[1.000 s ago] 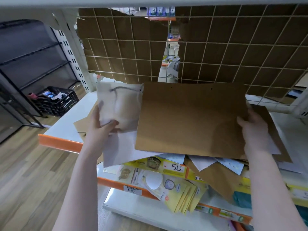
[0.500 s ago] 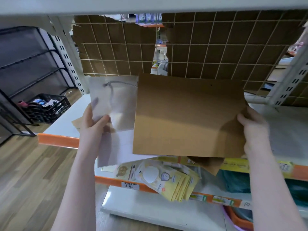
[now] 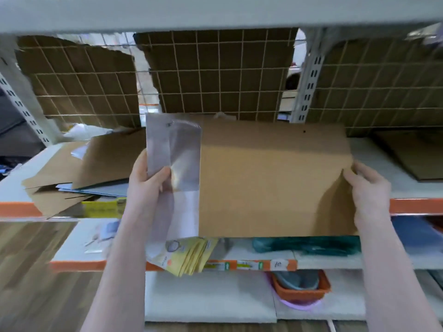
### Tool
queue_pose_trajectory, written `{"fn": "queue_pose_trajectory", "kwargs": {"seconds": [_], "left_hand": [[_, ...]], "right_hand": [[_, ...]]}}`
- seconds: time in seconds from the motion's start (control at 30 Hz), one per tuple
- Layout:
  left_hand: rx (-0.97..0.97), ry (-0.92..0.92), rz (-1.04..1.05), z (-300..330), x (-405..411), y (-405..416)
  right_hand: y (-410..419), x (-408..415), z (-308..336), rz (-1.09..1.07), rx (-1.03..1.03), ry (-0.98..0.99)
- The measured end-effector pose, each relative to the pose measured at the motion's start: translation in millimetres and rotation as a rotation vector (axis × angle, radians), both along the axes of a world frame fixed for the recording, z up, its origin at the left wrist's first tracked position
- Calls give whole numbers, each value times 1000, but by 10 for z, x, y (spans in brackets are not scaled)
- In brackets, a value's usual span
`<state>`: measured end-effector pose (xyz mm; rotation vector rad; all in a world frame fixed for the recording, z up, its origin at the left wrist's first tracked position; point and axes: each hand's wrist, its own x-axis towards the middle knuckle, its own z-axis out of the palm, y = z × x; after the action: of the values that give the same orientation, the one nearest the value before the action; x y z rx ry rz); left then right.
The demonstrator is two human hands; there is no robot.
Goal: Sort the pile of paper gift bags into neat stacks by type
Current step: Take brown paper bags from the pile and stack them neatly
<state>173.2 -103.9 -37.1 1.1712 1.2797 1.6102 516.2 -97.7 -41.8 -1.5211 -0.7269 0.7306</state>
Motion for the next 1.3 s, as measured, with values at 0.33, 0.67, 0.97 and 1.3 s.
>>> {"fn": "queue_pose_trajectory", "kwargs": {"seconds": [0.33,0.67,0.97,1.3], "left_hand": [[-88,4,-168,-139,1842,-10],[-168,18,-221,-352,2775,868],[-289,184,-253,-499,3599,1617],[-398,345,-41,-758,4030,1763]], "right_hand": [[-545,1747,-93,-162,-95,-42],[-302,2631,-327,-295,-150,39],[90,3240,-304,-337,-197,-19],[634,4060,-332,-212,-276,-87]]}}
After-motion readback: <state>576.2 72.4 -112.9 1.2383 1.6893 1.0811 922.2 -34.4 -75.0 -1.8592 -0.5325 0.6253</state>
